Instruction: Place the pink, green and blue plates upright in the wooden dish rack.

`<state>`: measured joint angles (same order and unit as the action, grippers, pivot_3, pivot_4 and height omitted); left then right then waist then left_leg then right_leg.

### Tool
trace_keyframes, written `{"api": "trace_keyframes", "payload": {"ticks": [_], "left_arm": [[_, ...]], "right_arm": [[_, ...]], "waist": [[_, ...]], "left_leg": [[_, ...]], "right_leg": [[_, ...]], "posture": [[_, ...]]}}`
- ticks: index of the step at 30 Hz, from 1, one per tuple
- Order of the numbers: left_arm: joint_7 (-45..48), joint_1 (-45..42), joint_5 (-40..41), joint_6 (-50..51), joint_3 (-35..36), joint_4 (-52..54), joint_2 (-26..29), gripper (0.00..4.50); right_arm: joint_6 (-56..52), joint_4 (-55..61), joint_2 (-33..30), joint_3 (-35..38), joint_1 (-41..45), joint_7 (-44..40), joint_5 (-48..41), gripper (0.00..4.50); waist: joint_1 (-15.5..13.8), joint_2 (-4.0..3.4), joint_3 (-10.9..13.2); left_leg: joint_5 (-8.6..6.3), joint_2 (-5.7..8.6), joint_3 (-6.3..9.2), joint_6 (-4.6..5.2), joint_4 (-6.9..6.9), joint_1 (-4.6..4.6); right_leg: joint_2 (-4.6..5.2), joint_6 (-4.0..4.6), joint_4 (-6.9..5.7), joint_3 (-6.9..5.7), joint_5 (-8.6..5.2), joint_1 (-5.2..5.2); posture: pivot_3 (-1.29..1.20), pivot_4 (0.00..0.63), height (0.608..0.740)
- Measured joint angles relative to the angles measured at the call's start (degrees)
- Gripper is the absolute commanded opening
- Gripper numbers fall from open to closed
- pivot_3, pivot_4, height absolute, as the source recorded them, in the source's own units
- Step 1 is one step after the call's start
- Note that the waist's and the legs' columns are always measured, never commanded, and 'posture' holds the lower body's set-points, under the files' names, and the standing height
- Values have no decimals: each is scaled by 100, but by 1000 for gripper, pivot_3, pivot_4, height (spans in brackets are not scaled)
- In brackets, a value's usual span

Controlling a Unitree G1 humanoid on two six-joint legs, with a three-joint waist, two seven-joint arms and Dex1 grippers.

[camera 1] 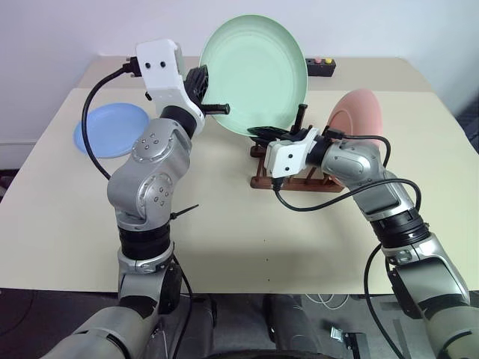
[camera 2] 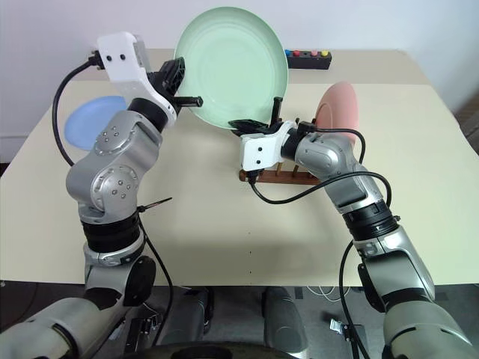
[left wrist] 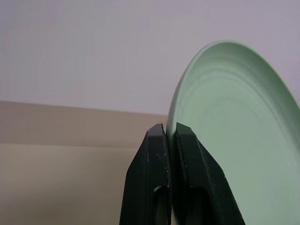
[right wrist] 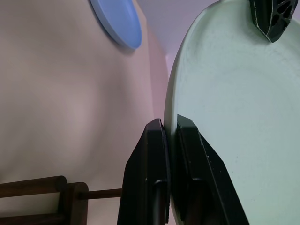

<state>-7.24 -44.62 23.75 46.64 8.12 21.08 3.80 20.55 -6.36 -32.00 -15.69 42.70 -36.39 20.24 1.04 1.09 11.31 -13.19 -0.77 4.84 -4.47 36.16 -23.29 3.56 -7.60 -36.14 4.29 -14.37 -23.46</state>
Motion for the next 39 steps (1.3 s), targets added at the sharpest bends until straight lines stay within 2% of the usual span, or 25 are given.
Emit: {"api": "trace_keyframes", "payload": {"ticks": [1,7,8,12,17,22,26,33,39], "left_arm": [[42,0,79,-83,78,0,-82,1053],[95,-178,605,-668,650,124,-392,4132],[91,-223,665,-763,727,128,-390,4459],[102,-274,811,-1082,933,154,-257,4459],[382,-273,812,-1299,1148,147,540,4459],[1130,432,881,-1368,1271,25,1317,4459],[1930,1086,934,-1486,1049,-9,1641,4459],[3636,2594,928,-1693,-27,176,2250,4459],[4673,2999,910,-1738,-677,392,2726,4459]], "right_arm": [[20,-14,0,0,0,12,17,0],[116,-227,-16,2,2,101,155,0],[128,-245,-25,5,5,131,157,0],[192,-317,-42,18,73,217,164,0],[84,-230,-62,344,132,176,-315,0],[-955,661,-58,1085,139,-321,-1956,0],[-2103,1386,-28,1550,62,-495,-3211,0],[-4531,2691,170,2563,-691,-40,-6149,0],[-5524,3107,184,2967,-1108,564,-7573,0]], "waist": [[-1,0,0],[-2,1,0],[1,1,0],[3,1,1],[7,1,1],[12,0,1],[-11,0,1],[6,-4,1],[2,-7,0]], "left_leg": [[0,0,0,0,0,0],[1,0,0,-1,0,0],[1,0,0,-1,0,1],[1,0,0,-1,0,1],[1,0,0,-1,-1,0],[0,-1,2,0,-2,1],[0,-1,2,0,2,0],[-1,-3,2,2,0,1],[-1,-6,0,3,-1,2]], "right_leg": [[0,0,0,0,0,0],[0,0,0,0,0,0],[0,1,0,0,0,0],[-1,0,0,0,0,0],[-1,0,0,0,0,0],[0,1,-2,0,0,1],[0,1,-3,-1,0,4],[-1,7,-6,0,-1,3],[-3,29,-5,1,-11,3]], "posture": [[0,150,730],[0,150,730],[0,150,730],[0,150,730],[0,150,730],[0,150,730],[0,150,730],[0,150,730],[0,150,730]]}}
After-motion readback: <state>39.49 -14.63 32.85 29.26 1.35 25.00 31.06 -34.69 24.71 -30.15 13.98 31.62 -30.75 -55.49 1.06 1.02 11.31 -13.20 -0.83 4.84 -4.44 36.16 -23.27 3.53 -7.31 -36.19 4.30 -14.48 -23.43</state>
